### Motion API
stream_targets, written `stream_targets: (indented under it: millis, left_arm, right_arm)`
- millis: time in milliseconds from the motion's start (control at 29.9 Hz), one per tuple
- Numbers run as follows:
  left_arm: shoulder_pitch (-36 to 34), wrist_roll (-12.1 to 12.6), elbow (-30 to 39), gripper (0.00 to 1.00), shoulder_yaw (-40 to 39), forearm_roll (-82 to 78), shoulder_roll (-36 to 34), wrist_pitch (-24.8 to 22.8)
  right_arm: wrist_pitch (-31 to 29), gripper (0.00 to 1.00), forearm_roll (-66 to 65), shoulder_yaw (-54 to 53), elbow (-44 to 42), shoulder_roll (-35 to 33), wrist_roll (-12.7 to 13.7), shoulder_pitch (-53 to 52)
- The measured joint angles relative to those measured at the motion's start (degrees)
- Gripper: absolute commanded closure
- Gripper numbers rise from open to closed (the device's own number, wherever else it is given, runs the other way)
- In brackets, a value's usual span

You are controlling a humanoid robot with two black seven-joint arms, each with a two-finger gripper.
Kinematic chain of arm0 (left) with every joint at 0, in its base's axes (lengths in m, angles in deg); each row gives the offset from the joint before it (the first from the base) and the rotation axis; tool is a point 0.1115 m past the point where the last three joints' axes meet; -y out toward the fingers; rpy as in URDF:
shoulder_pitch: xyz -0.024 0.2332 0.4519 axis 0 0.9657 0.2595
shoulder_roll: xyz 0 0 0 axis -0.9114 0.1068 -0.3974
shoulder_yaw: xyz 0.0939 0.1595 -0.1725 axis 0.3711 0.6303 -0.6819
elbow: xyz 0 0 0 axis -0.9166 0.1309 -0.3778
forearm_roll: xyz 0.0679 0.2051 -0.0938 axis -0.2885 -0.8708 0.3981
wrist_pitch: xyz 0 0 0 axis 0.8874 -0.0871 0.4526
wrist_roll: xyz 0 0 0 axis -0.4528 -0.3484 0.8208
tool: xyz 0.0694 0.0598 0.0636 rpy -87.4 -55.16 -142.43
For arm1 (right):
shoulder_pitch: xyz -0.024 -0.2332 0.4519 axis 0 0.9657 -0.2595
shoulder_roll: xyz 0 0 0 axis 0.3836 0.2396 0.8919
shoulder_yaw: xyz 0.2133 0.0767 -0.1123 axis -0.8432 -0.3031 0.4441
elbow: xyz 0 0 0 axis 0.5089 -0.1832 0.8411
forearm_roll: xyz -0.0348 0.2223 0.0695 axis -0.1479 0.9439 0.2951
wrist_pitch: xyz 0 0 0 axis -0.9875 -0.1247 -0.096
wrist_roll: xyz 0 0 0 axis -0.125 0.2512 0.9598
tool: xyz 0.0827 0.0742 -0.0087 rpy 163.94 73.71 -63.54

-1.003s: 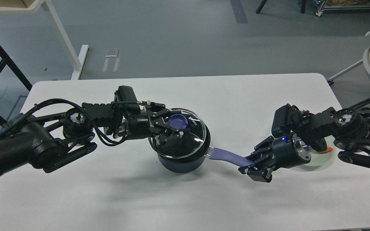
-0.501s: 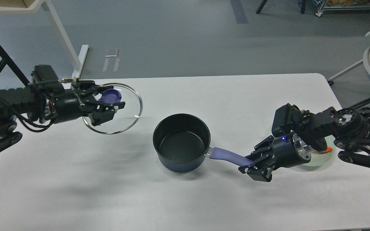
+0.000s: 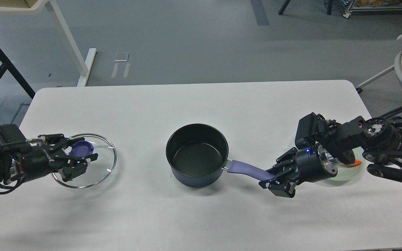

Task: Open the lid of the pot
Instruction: 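Lower the glass lid onto the table beside the pot with the left gripper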

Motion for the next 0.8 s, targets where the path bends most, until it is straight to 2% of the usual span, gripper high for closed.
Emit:
stream_targets:
  millis: [134,301,501,669,802]
  left_arm:
    - [0.8,0.0,-2.4,0.64,0.0,0.0,1.4,0.0]
    - [1.7,0.0,-3.2,0.54,0.0,0.1,2.1,0.0]
    - [2.7,0.0,-4.3,0.47,0.0,1.5,3.2,0.1]
    - [3.3,0.0,-4.7,0.37,0.1,2.5,3.3,0.1]
    - [3.4,0.0,-4.7,0.23,0.1,2.6,3.4,0.1]
  right_arm:
    - [0.0,0.68,0.0,0.0,0.0,0.0,0.0,0.0]
    - [0.0,0.68,0.0,0.0,0.0,0.0,0.0,0.0]
    - [0.0,0.68,0.0,0.0,0.0,0.0,0.0,0.0]
    - [0.0,0.68,0.0,0.0,0.0,0.0,0.0,0.0]
    - [0.0,0.68,-0.1,0.0,0.0,0.0,0.0,0.0]
